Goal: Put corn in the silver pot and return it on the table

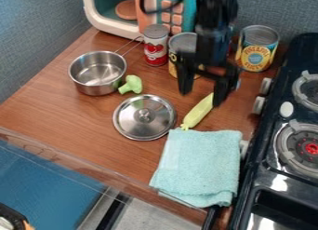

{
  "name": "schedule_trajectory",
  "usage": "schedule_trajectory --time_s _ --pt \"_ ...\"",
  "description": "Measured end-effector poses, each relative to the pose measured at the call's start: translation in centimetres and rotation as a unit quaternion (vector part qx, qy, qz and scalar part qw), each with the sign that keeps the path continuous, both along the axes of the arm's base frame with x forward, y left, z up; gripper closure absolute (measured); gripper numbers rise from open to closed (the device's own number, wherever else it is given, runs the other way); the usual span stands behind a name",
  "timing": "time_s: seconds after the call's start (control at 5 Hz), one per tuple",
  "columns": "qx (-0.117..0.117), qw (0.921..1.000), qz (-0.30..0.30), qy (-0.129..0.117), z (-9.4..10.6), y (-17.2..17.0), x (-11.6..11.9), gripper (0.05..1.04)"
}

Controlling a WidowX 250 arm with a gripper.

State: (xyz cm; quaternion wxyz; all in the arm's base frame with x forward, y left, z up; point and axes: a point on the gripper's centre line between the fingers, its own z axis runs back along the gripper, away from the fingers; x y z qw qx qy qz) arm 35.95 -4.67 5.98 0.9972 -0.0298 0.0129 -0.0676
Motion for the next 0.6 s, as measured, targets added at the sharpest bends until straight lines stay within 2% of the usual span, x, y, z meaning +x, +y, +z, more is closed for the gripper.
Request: schedule_trajectory --time_s 0.2,0.4,0.6 --pt "0.012 0.9996 -0.003 -0.025 3.0 -0.2 -1.1 0.083" --pt "0.015 0.9992 -0.01 -0.036 5.1 -0.3 -2.9 0.083" --pt "0.015 0.9998 -0.014 -0.003 4.7 0.8 -5.6 0.083"
